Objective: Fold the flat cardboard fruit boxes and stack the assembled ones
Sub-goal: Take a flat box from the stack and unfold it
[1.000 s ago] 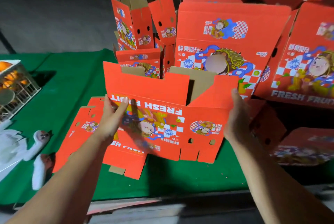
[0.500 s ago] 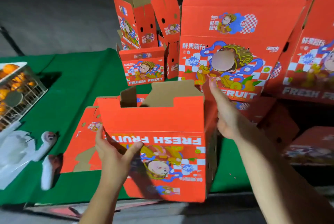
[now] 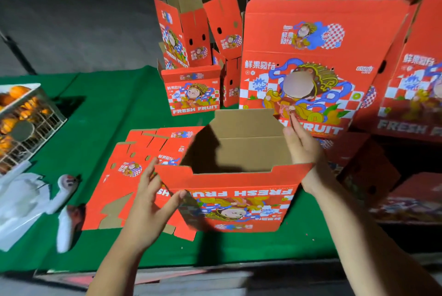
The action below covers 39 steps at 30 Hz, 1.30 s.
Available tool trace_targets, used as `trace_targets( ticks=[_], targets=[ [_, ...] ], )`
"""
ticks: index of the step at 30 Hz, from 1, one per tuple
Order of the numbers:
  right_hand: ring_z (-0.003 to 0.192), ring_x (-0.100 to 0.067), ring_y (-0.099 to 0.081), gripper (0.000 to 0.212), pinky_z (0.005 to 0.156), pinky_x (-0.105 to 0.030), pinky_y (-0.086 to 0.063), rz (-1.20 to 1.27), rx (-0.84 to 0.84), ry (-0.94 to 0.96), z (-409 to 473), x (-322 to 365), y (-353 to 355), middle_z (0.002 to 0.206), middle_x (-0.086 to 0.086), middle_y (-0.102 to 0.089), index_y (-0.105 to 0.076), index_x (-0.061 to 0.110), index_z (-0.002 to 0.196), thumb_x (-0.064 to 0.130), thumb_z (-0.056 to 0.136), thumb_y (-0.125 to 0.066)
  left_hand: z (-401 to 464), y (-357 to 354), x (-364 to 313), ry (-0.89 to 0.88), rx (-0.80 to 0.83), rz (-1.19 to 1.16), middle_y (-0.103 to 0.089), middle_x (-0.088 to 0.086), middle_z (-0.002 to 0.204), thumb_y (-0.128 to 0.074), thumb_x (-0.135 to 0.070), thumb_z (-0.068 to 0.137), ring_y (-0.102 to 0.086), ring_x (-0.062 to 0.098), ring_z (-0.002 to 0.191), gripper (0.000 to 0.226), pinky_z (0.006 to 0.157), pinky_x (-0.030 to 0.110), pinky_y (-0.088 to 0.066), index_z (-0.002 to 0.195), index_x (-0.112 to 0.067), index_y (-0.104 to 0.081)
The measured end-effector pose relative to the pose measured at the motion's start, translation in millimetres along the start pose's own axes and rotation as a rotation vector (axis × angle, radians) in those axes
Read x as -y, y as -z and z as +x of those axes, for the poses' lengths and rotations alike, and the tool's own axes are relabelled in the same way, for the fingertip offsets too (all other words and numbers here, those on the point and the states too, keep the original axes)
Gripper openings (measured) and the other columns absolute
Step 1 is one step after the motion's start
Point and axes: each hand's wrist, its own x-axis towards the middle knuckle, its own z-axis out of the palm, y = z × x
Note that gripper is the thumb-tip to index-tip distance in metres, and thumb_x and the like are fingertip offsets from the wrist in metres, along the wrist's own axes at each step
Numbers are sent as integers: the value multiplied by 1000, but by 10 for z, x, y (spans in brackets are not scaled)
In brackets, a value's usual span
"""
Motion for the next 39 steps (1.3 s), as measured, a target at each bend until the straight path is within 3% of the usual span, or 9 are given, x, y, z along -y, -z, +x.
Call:
trace_targets(
  ticks=[7, 10, 14, 18, 21, 24, 30, 36, 39],
  targets=[
    [119, -37, -66, 62, 95, -59, -55, 631, -153, -381, 0, 124, 156, 133, -16, -66, -55, 21, 143, 64, 99, -45, 25, 37, -346, 225, 172, -312, -75, -22, 84, -64, -30, 89, -64, -14, 79, 23, 73, 1, -44, 86, -50, -76],
    [86, -23, -76, 45, 67, -40, -61, 558, -155, -368, -78, 49, 92, 98, -2, -78, -77, 37, 106, 69, 92, -50, 17, -29, -326, 298, 78, -435, -72, -16, 126, -63, -33, 90, -64, -1, 119, 33, 87, 3, -44, 121, -29, -72],
    [109, -21, -72, 44, 93, -41, -56, 341, -136, -386, -184, -163, -4, 113, 4, -76, -72, 33, 114, 66, 95, -51, 24, -122, -203, 215, 85, -289, -10, -33, 165, -59, -53, 96, -6, -13, 151, 76, 121, 10, -14, 159, -39, -20],
    [121, -18, -60, 40, 90, -29, -51, 162, -147, -237, -256, -278, -36, 134, 2, -58, -36, 31, 145, 32, 108, -50, 85, -112, -106, 248, -53, -94, -21, -32, 164, -52, -61, 98, -4, 13, 159, 34, 129, 46, -12, 120, -37, -62],
    [117, -19, -54, 33, 93, -21, -42, -186, -312, -28, -369, -267, -26, 128, 3, -51, -40, 19, 139, 26, 108, -46, 133, -67, -38, 125, -134, 68, -67, 6, 120, -45, -72, 93, -63, 17, 114, 45, 93, 49, -48, 93, -33, -67],
    [107, -9, -58, 24, 86, -21, -43, -121, -129, -7, -465, -192, -12, 111, 16, -63, -60, 40, 109, 34, 101, -38, 150, -124, -38, 146, -246, 80, -55, -8, 57, -49, -74, 90, -55, 3, 60, 50, 55, 34, -37, 67, -30, -54],
    [78, -2, -66, 60, 70, -38, -53, -263, 145, -116, -587, -240, 63, 87, 11, -70, -58, 37, 99, 91, 82, -37, 228, -243, -90, 276, -308, 163, -49, -3, 44, -56, -84, 76, -46, 21, 45, 70, 48, 40, -35, 56, -18, -46],
    [102, -7, -63, 32, 80, -33, -51, -364, 96, -90, -534, -222, 54, 116, 16, -65, -50, 45, 120, 52, 93, -65, 292, -229, -125, 237, -298, 402, -60, -6, 74, -66, -78, 77, -51, 32, 77, 61, 70, 42, -42, 114, -30, -65],
    [141, -1, -28, 91, 110, -29, -29, -250, 153, -117, -538, -202, 91, 157, 23, -21, -2, 58, 154, 26, 98, -67, 290, -298, -45, 281, -189, 306, -56, 7, 129, -75, -53, 86, -41, 32, 116, 106, 103, 40, -29, 164, -31, -6]
  ],
)
